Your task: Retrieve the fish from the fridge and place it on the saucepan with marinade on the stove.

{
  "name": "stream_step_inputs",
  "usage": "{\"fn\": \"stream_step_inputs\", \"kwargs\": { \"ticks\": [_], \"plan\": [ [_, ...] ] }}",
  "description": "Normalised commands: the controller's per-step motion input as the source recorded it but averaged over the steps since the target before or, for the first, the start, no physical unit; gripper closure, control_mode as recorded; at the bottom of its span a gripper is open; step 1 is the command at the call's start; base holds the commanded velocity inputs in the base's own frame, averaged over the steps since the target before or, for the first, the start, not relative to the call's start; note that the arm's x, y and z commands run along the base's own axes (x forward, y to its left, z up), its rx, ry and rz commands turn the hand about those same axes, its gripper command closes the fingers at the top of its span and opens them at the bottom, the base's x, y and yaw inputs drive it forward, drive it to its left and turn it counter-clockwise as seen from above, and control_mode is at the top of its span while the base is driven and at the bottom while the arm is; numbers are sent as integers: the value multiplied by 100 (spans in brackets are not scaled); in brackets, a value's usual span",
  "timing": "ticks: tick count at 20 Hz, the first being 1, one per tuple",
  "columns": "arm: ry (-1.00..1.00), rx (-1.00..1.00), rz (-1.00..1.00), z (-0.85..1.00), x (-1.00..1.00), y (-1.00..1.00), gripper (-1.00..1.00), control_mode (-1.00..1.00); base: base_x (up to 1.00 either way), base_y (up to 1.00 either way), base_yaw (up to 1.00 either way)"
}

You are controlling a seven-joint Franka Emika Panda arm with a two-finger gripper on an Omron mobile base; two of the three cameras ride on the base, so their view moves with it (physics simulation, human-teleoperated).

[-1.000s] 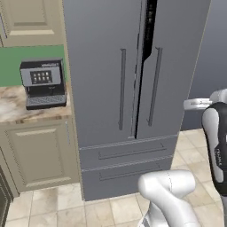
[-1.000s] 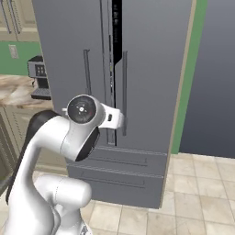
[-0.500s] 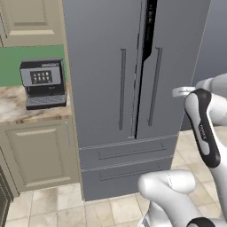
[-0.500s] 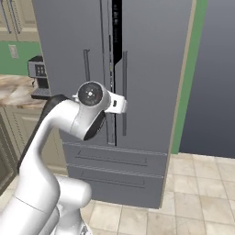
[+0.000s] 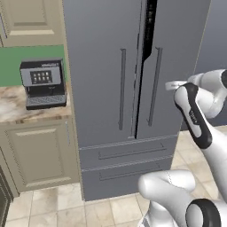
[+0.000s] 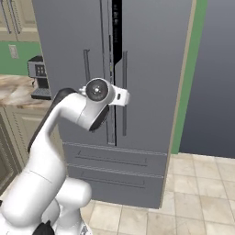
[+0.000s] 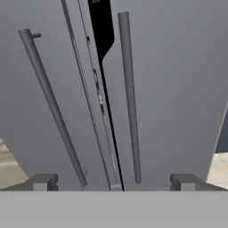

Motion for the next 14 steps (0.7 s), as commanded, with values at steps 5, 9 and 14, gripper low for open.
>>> {"fn": "stream_step_inputs", "kwargs": {
  "ticks": [5, 9, 14],
  "plan": [
    [-11, 1, 0, 0, 58, 0, -100, -100, 0, 0, 0],
    [0, 0, 0, 1, 68, 0, -100, -100, 0, 0, 0],
    [1, 0, 0, 1, 74, -6, -100, -100, 0, 0, 0]
  ]
}}
